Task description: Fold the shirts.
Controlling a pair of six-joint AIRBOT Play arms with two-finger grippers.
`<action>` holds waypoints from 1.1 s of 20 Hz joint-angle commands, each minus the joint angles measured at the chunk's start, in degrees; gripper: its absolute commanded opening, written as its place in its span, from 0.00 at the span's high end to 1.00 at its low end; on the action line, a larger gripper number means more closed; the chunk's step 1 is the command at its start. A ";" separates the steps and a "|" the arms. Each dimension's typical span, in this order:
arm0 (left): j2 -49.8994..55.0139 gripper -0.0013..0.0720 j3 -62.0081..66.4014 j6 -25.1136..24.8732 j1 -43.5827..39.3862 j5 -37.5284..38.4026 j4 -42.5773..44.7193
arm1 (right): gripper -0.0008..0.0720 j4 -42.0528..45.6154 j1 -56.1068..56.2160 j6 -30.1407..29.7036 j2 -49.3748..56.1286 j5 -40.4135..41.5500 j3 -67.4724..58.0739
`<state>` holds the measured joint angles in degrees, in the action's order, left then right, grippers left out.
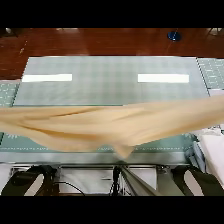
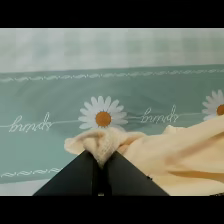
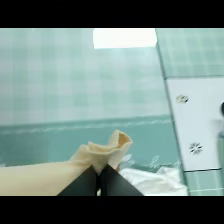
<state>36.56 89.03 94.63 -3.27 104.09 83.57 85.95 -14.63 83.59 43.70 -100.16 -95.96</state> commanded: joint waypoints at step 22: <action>47.56 0.94 -19.37 -4.59 0.04 -60.28 -1.66 | 0.95 -16.44 10.45 -9.77 52.43 46.34 3.96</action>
<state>80.97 69.69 90.08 -3.25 52.10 81.91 69.65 -4.54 74.04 93.54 -58.39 -92.03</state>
